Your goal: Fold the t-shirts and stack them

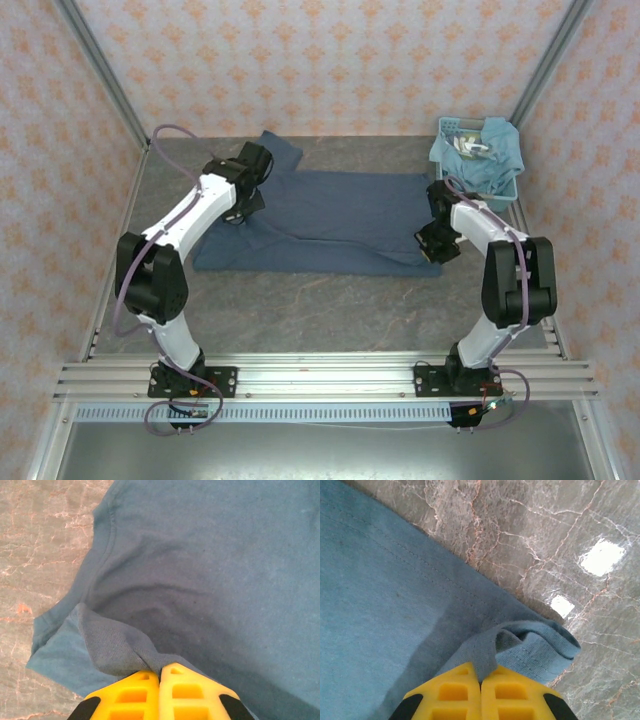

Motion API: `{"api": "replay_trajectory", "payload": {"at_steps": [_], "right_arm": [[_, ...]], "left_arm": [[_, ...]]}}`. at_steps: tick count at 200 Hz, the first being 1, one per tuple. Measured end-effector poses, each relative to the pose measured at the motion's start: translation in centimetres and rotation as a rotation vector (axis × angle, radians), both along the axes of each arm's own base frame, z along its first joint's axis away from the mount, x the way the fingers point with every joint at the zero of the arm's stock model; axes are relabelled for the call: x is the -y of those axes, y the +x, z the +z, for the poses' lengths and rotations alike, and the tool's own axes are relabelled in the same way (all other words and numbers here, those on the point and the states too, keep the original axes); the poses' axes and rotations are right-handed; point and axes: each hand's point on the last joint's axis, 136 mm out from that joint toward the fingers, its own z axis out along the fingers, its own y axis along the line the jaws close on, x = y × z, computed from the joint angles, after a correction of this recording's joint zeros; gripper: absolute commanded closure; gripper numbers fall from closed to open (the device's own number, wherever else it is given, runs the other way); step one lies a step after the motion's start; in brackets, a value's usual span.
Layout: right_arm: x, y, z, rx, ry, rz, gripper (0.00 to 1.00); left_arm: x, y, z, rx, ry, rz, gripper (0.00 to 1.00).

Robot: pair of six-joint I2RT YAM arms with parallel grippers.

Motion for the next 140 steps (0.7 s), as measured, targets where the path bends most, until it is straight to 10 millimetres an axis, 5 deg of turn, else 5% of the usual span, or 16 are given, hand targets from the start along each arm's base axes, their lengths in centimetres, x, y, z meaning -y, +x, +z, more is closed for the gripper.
{"api": "replay_trajectory", "payload": {"at_steps": [140], "right_arm": [[0.0, 3.6, -0.5, 0.017, -0.012, -0.022, 1.0]], "left_arm": [[-1.1, 4.1, -2.1, -0.031, 0.043, 0.0, 1.0]]}}
